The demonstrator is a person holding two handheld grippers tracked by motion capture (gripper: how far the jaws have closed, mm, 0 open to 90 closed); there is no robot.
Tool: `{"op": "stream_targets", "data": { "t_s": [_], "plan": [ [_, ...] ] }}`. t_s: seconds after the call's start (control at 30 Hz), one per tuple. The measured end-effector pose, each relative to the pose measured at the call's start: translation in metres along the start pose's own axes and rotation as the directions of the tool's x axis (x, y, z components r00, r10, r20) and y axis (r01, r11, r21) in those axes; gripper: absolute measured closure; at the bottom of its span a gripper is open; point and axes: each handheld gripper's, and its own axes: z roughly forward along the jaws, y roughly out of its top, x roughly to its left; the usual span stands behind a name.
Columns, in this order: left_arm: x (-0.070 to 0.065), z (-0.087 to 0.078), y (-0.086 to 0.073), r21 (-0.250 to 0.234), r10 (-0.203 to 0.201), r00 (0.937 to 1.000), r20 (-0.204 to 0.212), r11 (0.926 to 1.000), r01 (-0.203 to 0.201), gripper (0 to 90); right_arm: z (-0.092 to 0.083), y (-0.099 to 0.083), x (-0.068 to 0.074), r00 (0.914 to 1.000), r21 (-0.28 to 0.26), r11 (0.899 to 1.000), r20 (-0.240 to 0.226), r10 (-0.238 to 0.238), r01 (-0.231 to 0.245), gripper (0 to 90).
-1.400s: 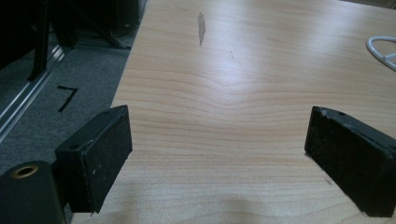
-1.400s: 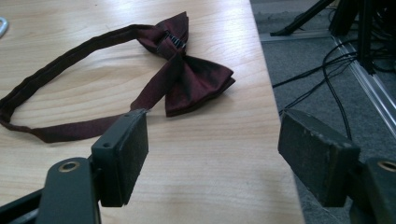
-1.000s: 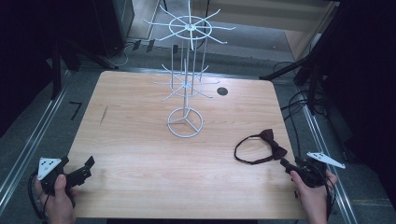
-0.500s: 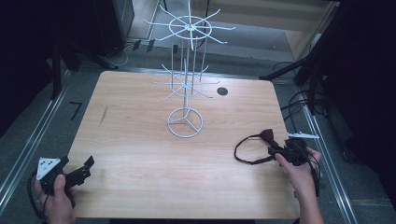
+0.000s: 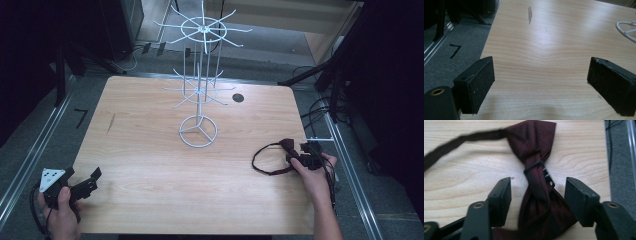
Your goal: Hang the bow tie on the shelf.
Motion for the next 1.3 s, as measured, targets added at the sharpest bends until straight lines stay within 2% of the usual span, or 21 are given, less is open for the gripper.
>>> {"op": "stream_targets", "data": {
  "t_s": [0.17, 0.27, 0.47, 0.6, 0.77, 0.93, 1.1, 1.3],
  "plan": [
    [0.0, 0.0, 0.0, 0.0, 0.003, 1.0, -0.005, 1.0, -0.003, 8.2, 0.0, -0.002, -0.003, 0.9996, 0.004, 1.0, -0.025, 0.011, -0.011, 50.5],
    [-0.001, 0.0, 0.0, 0.0, 0.002, 1.0, -0.003, 1.0, -0.002, 8.2, -0.001, -0.003, -0.003, 0.9995, 0.005, 1.0, -0.032, -0.002, 0.002, 55.3],
    [-0.001, 0.0, 0.0, 0.004, 0.006, 1.0, -0.001, 1.0, -0.006, 8.2, -0.002, -0.007, -0.002, 0.9996, -0.003, 1.0, -0.018, -0.02, 0.02, 67.9],
    [-0.001, 0.001, 0.0, 0.008, 0.007, 1.0, -0.003, 0.9999, -0.007, 8.2, -0.005, -0.011, -0.001, 0.9998, -0.053, 0.998, 0.004, -0.02, 0.02, 79.0],
    [-0.001, 0.0, 0.0, 0.006, 0.007, 1.0, -0.004, 1.0, -0.007, 8.2, -0.007, -0.017, -0.003, 0.9998, -0.121, 0.993, 0.003, 0.018, -0.017, 81.3],
    [-0.001, 0.0, 0.0, 0.006, 0.006, 1.0, 0.0, 1.0, -0.006, 8.2, -0.018, -0.02, -0.004, 0.9993, -0.201, 0.979, -0.022, 0.031, -0.035, 81.4],
    [-0.001, 0.0, 0.0, 0.008, 0.005, 1.0, -0.002, 1.0, -0.005, 8.2, -0.03, -0.02, 0.001, 0.9985, -0.266, 0.964, -0.053, 0.013, -0.027, 81.5],
    [-0.001, 0.001, 0.0, 0.008, 0.003, 1.0, -0.005, 1.0, -0.003, 8.3, -0.048, -0.015, 0.011, 0.9962, -0.347, 0.938, -0.08, -0.033, 0.003, 81.4]
  ]
}}
